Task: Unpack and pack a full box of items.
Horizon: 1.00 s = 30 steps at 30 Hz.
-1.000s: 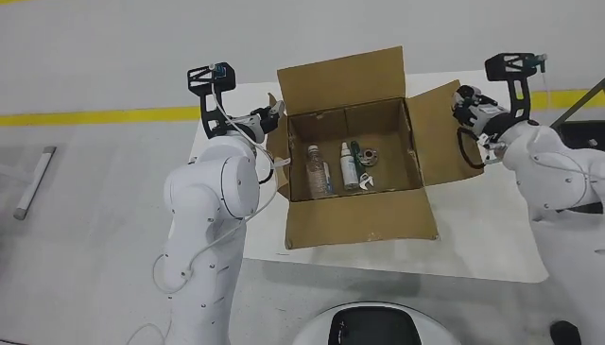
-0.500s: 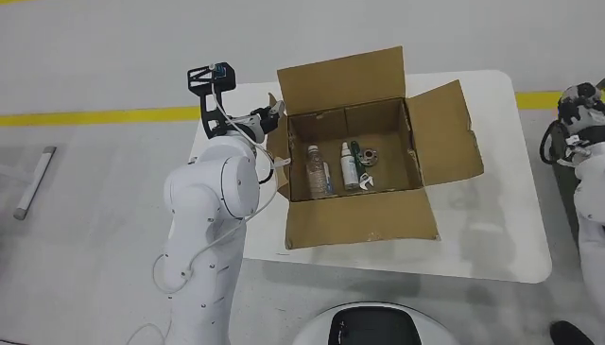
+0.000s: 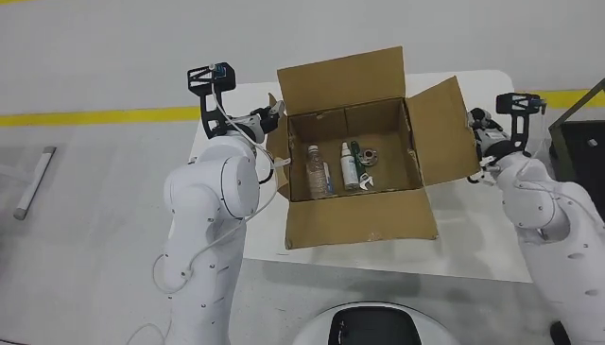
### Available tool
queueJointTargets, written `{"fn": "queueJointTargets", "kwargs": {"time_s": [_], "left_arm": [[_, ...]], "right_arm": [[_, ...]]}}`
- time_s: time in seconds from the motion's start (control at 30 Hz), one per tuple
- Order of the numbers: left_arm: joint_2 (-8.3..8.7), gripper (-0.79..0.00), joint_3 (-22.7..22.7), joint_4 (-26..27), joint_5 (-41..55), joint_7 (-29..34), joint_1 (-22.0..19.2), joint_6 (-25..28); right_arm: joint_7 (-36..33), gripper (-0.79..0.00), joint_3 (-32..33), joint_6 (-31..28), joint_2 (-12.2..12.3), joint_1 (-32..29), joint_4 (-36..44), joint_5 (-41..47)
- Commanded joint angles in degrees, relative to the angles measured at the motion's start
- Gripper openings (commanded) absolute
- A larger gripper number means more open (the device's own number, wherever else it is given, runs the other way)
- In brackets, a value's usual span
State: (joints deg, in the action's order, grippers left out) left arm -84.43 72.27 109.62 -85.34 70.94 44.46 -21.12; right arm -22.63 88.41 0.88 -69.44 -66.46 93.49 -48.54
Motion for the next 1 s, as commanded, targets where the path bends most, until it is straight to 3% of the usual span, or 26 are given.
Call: {"fn": "queueJointTargets", "kwargs": {"time_s": [0.0, 0.27, 0.5, 0.77, 0.97], "left_arm": [[0.00, 0.000, 0.00, 0.00, 0.00, 0.00, 0.00, 0.00], [0.00, 0.000, 0.00, 0.00, 0.00, 0.00, 0.00, 0.00], [0.00, 0.000, 0.00, 0.00, 0.00, 0.00, 0.00, 0.00], [0.00, 0.000, 0.00, 0.00, 0.00, 0.00, 0.00, 0.00], [0.00, 0.000, 0.00, 0.00, 0.00, 0.00, 0.00, 0.00]], "right_arm": [[-2.18, -0.785, -0.41, -3.34, 0.03, 0.49, -0.05, 3.05], [-3.84, -0.785, -0.68, -12.56, 0.07, 1.61, 1.13, 13.07], [-6.93, -0.785, -3.01, -18.19, 0.26, 2.21, 3.26, 15.56], [-16.56, -0.785, -9.97, -14.86, 0.24, 4.77, 2.72, 10.44], [-18.01, -0.785, -12.91, -13.53, 0.15, 6.34, 2.72, 7.65]]}}
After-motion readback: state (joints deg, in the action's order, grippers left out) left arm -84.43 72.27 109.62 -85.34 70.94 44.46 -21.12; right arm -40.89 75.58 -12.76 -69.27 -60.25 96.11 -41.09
